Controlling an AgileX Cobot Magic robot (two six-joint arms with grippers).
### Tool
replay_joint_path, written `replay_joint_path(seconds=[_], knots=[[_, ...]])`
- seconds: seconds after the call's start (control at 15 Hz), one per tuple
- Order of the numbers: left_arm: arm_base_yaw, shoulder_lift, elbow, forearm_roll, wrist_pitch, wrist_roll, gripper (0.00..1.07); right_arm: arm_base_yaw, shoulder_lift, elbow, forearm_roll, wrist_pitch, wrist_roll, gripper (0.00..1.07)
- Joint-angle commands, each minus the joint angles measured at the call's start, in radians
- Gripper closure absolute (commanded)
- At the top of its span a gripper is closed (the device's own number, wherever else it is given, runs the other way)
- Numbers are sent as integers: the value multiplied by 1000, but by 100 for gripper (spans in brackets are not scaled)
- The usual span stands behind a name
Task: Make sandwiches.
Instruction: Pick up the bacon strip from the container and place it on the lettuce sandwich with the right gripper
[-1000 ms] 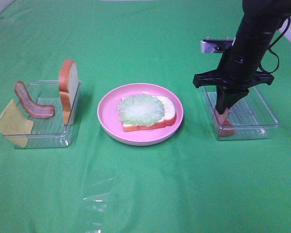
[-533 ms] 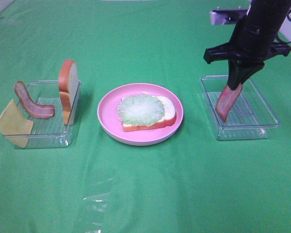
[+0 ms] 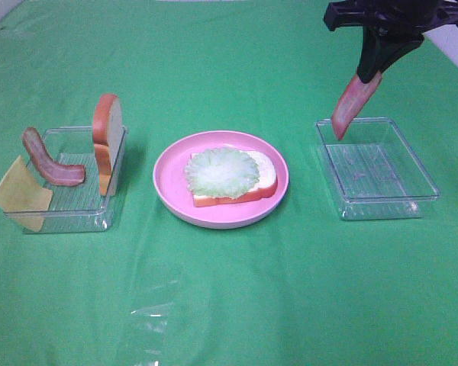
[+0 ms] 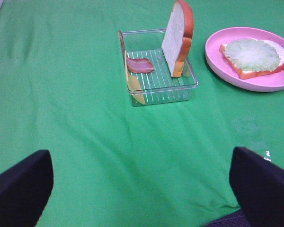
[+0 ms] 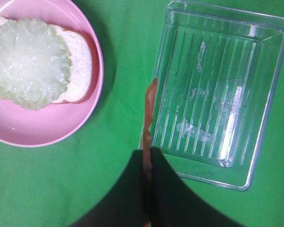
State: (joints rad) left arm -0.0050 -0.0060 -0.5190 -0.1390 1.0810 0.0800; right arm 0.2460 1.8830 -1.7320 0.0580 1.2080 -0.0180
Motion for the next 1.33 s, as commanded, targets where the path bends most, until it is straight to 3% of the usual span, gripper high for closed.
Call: replay_joint_path(seconds=[0.07, 0.27, 0.33, 0.4, 0.53, 0.67, 1.07, 1.33], knots=[[2, -2, 1, -4, -3, -1, 14, 48, 9, -4, 19, -34, -1, 107], [2, -2, 1, -4, -3, -1, 14, 160, 47, -4, 20, -105, -1, 107], [2, -2, 1, -4, -3, -1, 14, 241, 82, -4, 20, -167, 0, 107], [2, -2, 1, -4, -3, -1, 14, 241, 82, -4, 20, -167, 0, 107], [2, -2, 1, -4, -3, -1, 14, 347, 137, -6, 38, -277, -1, 107], [2, -2, 1, -4, -3, -1, 14, 396, 159, -6, 38, -348, -2, 107], [2, -2, 1, -4, -3, -1, 14, 430, 202, -6, 66, -422, -4, 107], [2, -2, 1, -4, -3, -1, 14, 429, 233, -6, -81, -414, 57, 107]])
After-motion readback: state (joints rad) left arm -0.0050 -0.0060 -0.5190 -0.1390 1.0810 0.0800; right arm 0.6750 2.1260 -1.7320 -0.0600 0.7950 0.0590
